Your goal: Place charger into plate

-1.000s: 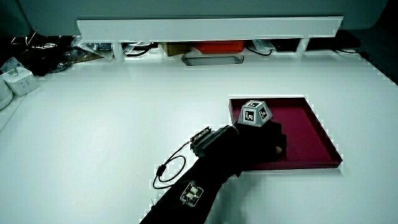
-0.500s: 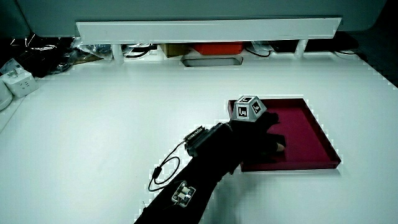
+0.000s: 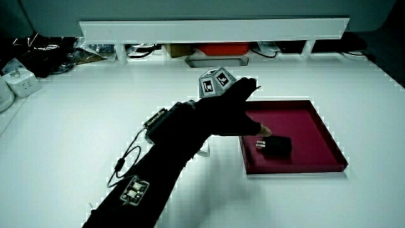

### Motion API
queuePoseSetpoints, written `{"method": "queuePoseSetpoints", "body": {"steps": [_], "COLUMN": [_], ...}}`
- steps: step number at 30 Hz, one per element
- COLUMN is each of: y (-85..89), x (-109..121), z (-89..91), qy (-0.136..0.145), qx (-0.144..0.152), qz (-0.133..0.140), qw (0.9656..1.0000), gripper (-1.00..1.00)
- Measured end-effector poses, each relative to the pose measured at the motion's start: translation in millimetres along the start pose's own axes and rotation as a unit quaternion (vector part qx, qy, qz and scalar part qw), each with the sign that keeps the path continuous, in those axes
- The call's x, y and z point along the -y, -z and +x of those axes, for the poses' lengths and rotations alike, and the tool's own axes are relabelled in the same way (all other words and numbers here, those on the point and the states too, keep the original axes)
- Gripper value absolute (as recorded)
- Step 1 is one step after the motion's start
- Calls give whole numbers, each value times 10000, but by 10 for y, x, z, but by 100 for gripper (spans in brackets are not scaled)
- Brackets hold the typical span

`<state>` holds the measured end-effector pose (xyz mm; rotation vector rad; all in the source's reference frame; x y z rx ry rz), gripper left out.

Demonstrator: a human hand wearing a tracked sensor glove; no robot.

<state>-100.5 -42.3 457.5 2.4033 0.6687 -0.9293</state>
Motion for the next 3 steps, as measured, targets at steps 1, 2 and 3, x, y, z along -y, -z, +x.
{"method": "queuePoseSetpoints", "body": {"steps": [1, 2, 3], "y": [-75, -149, -212], "x": [36, 77, 109], "z": [15, 45, 75], "qy": [39, -160, -248], "qx": [-93, -110, -163], "qz": [19, -58, -128], "qw": [9999, 9998, 9995], "gripper": [-100, -100, -100]}}
